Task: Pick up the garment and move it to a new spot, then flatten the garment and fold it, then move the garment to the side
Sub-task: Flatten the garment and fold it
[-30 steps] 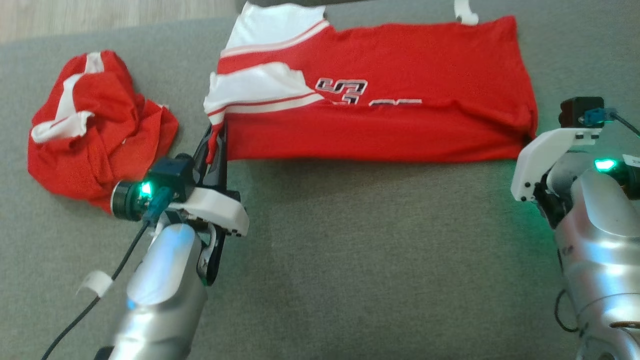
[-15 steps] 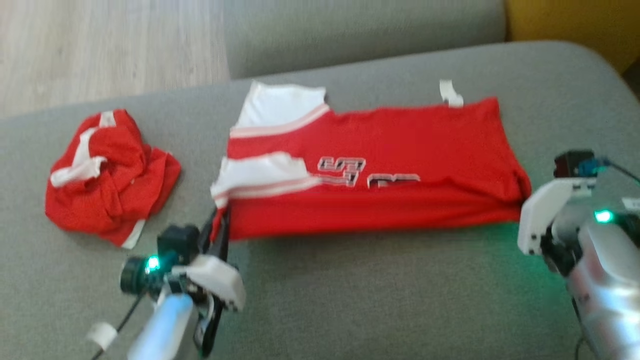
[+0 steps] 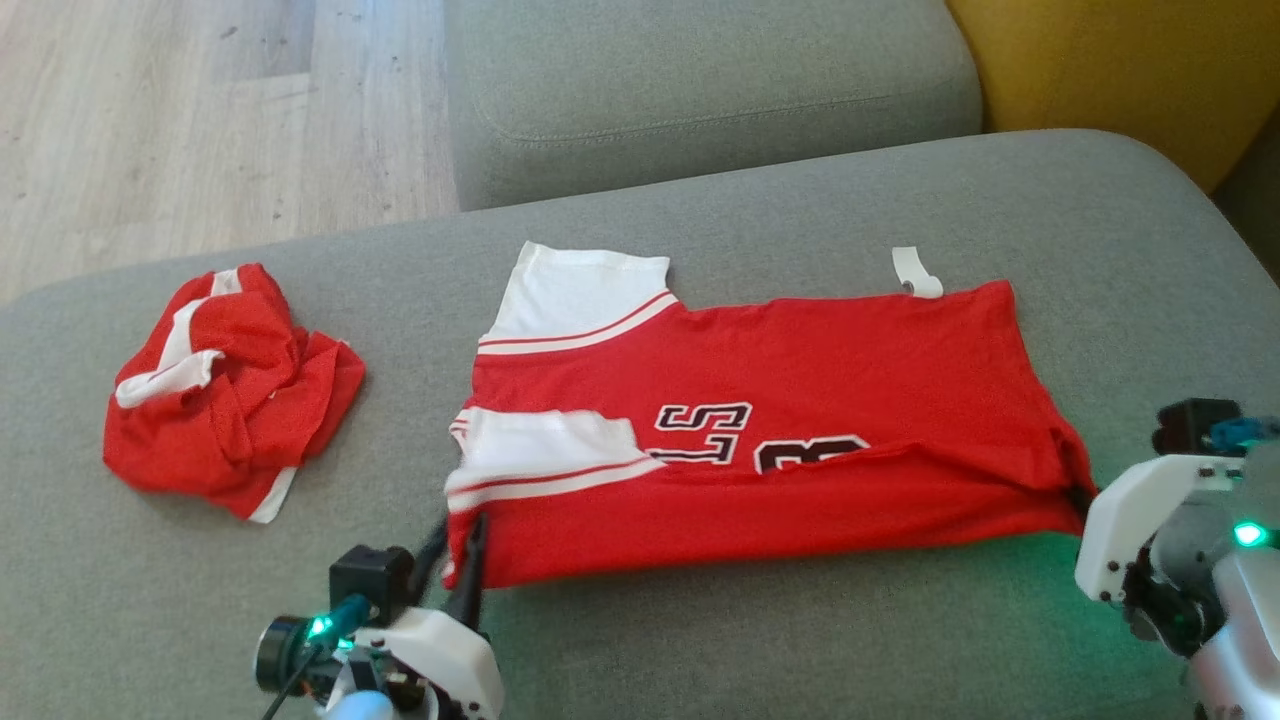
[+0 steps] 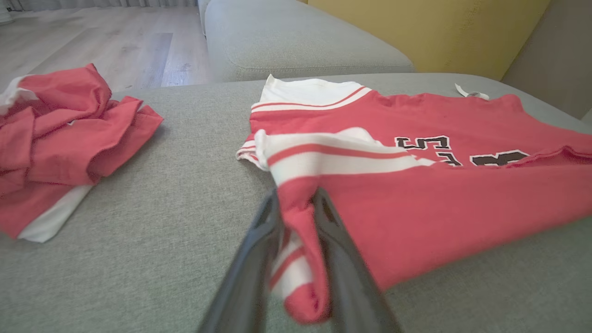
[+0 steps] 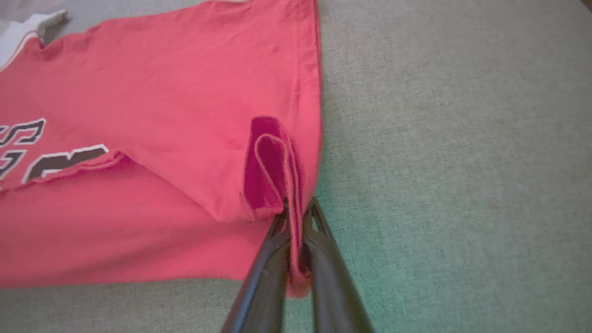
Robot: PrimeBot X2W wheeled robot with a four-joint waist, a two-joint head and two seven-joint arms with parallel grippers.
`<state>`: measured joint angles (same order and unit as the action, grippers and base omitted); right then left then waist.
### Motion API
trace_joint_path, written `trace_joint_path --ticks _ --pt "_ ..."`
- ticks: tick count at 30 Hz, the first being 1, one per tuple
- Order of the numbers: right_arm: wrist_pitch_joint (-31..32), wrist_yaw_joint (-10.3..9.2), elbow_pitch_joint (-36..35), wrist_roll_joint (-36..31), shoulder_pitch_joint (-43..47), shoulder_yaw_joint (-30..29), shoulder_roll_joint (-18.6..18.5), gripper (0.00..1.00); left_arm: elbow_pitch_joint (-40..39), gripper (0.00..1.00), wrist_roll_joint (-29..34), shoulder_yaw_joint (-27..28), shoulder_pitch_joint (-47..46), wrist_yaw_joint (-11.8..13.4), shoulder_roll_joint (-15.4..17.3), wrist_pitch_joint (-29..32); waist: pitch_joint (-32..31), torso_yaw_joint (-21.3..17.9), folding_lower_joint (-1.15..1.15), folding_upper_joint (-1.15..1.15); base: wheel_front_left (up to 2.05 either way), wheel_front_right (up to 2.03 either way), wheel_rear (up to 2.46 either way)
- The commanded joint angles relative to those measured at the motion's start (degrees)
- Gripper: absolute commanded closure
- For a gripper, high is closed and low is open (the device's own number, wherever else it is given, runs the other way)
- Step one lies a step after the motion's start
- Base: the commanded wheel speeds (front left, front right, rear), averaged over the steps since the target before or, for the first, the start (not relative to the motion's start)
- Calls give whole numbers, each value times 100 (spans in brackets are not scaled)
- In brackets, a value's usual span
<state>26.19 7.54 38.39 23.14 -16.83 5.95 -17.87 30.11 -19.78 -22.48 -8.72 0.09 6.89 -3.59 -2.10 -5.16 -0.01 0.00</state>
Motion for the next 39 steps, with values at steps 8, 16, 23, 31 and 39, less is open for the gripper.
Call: trace_joint_path --ticks 8,16,23,31,39 --pt "-755 -5 -991 -149 21 -665 212 0 -528 0 -130 423 -257 300 174 -380 151 -120 1 0 0 0 0" --pt "-1819 -5 -1868 -322 -36 -835 490 0 -1351 0 -145 758 -736 188 252 -1068 537 -235 1 0 0 0 0" --pt "-2313 -5 -2129 -593 -392 -1041 677 0 -1539 0 12 702 -1528 -197 485 -993 1147 -344 1 0 0 0 0" --pt "-2467 -5 -2098 -836 -1135 -971 831 0 -584 0 34 264 -3548 -687 1112 507 1973 -634 1 0 0 0 0" --pt "-2599 -5 -1920 -855 -1793 -698 914 0 610 0 -407 -779 -4815 -755 1650 1936 2526 -1044 1 0 0 0 0"
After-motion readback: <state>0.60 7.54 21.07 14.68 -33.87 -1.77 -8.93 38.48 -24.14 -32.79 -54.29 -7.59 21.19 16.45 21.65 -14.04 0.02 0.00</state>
